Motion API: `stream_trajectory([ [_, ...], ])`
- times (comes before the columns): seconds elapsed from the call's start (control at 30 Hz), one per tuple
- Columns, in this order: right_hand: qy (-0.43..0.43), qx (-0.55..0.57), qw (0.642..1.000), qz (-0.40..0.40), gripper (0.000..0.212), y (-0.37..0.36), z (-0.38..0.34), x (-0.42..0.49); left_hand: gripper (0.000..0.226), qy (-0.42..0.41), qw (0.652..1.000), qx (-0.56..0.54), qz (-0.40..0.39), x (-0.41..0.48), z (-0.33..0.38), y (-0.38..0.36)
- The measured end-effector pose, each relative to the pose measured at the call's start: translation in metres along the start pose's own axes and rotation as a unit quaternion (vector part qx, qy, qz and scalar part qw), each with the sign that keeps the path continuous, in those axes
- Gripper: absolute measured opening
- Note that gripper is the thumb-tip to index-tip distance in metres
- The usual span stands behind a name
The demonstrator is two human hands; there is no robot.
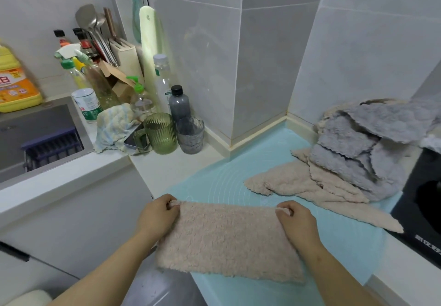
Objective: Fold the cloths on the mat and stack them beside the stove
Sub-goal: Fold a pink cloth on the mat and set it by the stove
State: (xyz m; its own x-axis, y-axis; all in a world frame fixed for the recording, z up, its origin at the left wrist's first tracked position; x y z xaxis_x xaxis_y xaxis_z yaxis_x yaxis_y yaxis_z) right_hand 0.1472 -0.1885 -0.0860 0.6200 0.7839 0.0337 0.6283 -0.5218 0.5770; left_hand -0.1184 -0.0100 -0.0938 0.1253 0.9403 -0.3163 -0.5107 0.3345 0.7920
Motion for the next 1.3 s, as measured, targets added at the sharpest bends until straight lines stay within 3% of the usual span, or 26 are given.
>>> stream_trajectory([
  [0.17, -0.018, -0.035, 0.999, 0.005, 0.01, -0.005, 0.003, 0.002, 0.006, -0.016, 1.0, 0.011, -0.002, 0.003, -0.001, 0.0],
  [0.27, -0.042, -0.051, 0.998, 0.003, 0.033, -0.008, 0.004, 0.002, 0.023, -0.009, 0.999, 0.036, -0.031, 0.008, -0.005, -0.003],
  [0.33, -0.055, -0.067, 0.996, -0.009, 0.039, -0.011, 0.005, 0.004, 0.021, -0.016, 0.998, 0.05, -0.037, 0.012, -0.003, -0.003],
  [0.43, -0.053, -0.074, 0.996, -0.007, 0.02, -0.012, 0.007, 0.007, 0.005, -0.026, 0.996, 0.08, -0.037, 0.015, 0.003, 0.0],
  [0.57, -0.034, -0.096, 0.995, 0.003, 0.011, -0.012, 0.008, 0.003, 0.021, -0.044, 0.993, 0.102, -0.032, 0.017, 0.009, 0.004],
  [0.67, -0.036, -0.114, 0.993, -0.019, 0.009, -0.01, 0.004, 0.0, 0.017, -0.03, 0.996, 0.019, -0.087, 0.016, 0.012, 0.007],
  [0.77, -0.052, -0.115, 0.99, -0.06, 0.03, -0.011, 0.001, -0.001, 0.013, -0.007, 0.986, -0.083, -0.148, 0.017, 0.018, 0.013],
  [0.87, -0.036, -0.114, 0.991, -0.066, 0.016, -0.01, -0.006, 0.003, 0.013, 0.003, 0.979, -0.103, -0.175, 0.018, 0.024, 0.017],
  [0.97, -0.03, -0.071, 0.997, -0.021, 0.013, -0.004, -0.009, 0.005, 0.013, -0.003, 0.979, -0.112, -0.172, 0.02, 0.032, 0.021],
  [1.07, -0.037, -0.072, 0.997, 0.006, 0.017, 0.001, -0.01, 0.008, 0.015, -0.018, 0.984, -0.125, -0.126, 0.028, 0.039, 0.021],
  [1.17, -0.044, -0.067, 0.997, 0.009, 0.025, -0.001, -0.012, 0.011, 0.016, -0.061, 0.994, -0.065, -0.056, 0.032, 0.046, 0.01],
  [1.3, -0.093, -0.081, 0.992, -0.004, 0.049, -0.001, -0.01, 0.002, 0.035, -0.163, 0.974, 0.072, 0.142, 0.011, 0.049, -0.004],
])
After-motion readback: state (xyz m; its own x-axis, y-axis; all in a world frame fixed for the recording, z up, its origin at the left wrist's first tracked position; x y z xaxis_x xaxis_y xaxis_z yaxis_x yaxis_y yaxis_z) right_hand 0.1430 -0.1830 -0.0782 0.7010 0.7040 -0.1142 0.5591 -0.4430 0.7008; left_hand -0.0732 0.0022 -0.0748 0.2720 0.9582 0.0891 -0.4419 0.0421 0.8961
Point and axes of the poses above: each hand's wrist, its own x-axis towards the middle knuckle, its own y-axis out of the back of the hand, z = x × y, the point moved 5 cm from there along x, towards the middle knuckle, and after that the axes turned 14 degrees about y, right-handed, at the moved point
